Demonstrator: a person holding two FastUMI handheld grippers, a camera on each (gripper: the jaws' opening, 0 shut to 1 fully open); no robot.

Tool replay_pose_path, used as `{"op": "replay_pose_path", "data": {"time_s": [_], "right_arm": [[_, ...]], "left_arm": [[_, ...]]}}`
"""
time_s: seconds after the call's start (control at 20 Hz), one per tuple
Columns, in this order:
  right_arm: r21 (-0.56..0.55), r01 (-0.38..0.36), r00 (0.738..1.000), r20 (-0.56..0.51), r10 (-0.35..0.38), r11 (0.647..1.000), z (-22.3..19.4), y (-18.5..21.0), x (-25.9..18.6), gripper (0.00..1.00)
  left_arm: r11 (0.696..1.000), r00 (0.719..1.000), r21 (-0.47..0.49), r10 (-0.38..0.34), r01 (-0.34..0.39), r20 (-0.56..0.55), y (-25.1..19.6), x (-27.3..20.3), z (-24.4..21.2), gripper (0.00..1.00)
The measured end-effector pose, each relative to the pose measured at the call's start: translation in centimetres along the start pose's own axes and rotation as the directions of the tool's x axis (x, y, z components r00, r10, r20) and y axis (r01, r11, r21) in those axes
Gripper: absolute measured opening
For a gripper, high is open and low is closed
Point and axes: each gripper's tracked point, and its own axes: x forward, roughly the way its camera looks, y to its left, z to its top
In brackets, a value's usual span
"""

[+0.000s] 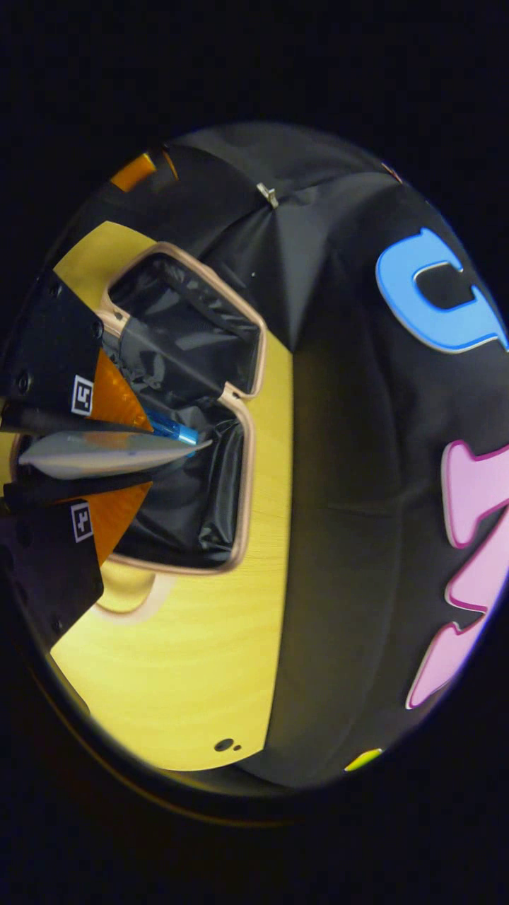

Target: First open the suitcase, pack the skin care products into it, and then close the suitcase.

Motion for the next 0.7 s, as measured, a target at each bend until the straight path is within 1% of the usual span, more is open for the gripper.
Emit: {"op": "replay_pose_path", "data": {"time_s": [0.1, 0.15, 0.25, 0.35, 0.4, 0.5, 0.6, 0.7], "right_arm": [[-0.028, 0.058, 0.997, -0.049, -0.059, 0.998, -1.1, -0.7, 2.7, 0.3], [-0.062, 0.095, 0.993, -0.067, -0.099, 0.994, -1.7, -1.5, 3.9, 0.29], [-0.079, 0.149, 0.98, -0.125, -0.158, 0.986, -2.9, -2.5, 5.3, 0.29], [-0.062, 0.183, 0.967, -0.168, -0.191, 0.981, -3.9, -3.1, 6.2, 0.3], [-0.056, 0.2, 0.961, -0.181, -0.207, 0.978, -4.1, -3.4, 6.4, 0.24], [-0.058, 0.214, 0.961, -0.168, -0.221, 0.975, -3.7, -3.5, 6.2, 0.28], [-0.086, 0.213, 0.969, -0.108, -0.222, 0.973, -2.4, -3.1, 5.5, 0.53], [-0.125, 0.193, 0.978, -0.05, -0.2, 0.973, -1.3, -2.2, 4.0, 0.78]], "left_arm": [[1.0, 1.0, -0.008, -0.007, 0.008, 0.014, 0.5, -1.0, 0.3, 0.97], [1.0, 1.0, -0.009, -0.011, 0.011, 0.02, 0.6, -1.7, 0.5, 0.96], [1.0, 1.0, 0.0, -0.007, 0.007, 0.031, 0.9, -2.5, 0.6, 0.97], [1.0, 0.999, 0.011, -0.01, 0.01, 0.037, 0.8, -3.1, 0.7, 0.96], [1.0, 0.999, 0.016, -0.012, 0.011, 0.038, 0.8, -3.4, 0.7, 0.96], [1.0, 0.999, 0.026, -0.007, 0.006, 0.035, 1.0, -3.6, 0.4, 0.96], [0.999, 0.999, 0.026, 0.035, -0.036, 0.04, 2.1, -3.7, 0.1, 0.96], [0.997, 0.996, -0.028, 0.077, -0.076, 0.051, 3.3, -3.4, -0.6, 0.96]]}}
